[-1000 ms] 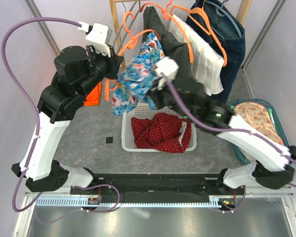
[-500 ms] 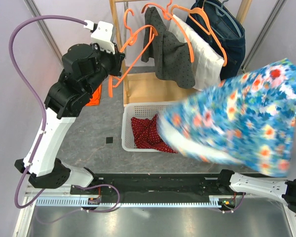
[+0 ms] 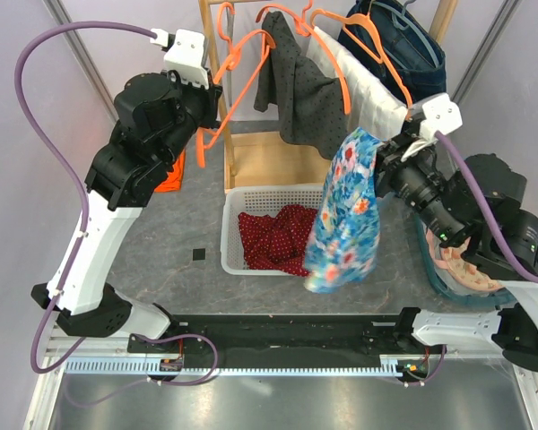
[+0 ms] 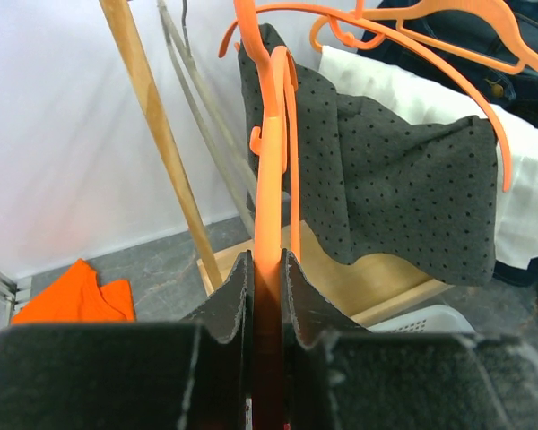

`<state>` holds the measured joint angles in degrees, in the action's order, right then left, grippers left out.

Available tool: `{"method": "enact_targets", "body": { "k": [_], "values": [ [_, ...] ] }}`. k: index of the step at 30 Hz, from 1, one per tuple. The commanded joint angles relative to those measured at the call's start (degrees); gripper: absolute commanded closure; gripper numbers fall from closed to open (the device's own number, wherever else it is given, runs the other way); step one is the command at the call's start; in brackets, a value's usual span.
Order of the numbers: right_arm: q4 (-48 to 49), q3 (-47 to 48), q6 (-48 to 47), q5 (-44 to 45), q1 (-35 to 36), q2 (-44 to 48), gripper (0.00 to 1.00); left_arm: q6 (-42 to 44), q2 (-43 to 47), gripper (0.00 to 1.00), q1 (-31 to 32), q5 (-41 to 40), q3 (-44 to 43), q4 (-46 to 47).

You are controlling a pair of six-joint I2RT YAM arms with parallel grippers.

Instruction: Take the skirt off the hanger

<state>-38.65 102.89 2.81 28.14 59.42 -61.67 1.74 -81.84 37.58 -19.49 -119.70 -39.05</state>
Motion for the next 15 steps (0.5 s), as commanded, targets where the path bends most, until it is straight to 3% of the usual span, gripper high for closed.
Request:
{"method": "enact_targets", "body": {
  "k": [1, 15],
  "values": [
    [3.8, 2.7, 1.1, -1.2, 0.2, 2.3, 1.00, 2.7, 1.8, 0.98, -0.1, -2.8, -1.4, 3.8],
    [6.9, 7.1, 1.3, -7.0, 0.2, -7.9, 1.00, 8.4, 8.5, 0.98, -0.1, -7.8, 6.1, 7.6]
  ]
}}
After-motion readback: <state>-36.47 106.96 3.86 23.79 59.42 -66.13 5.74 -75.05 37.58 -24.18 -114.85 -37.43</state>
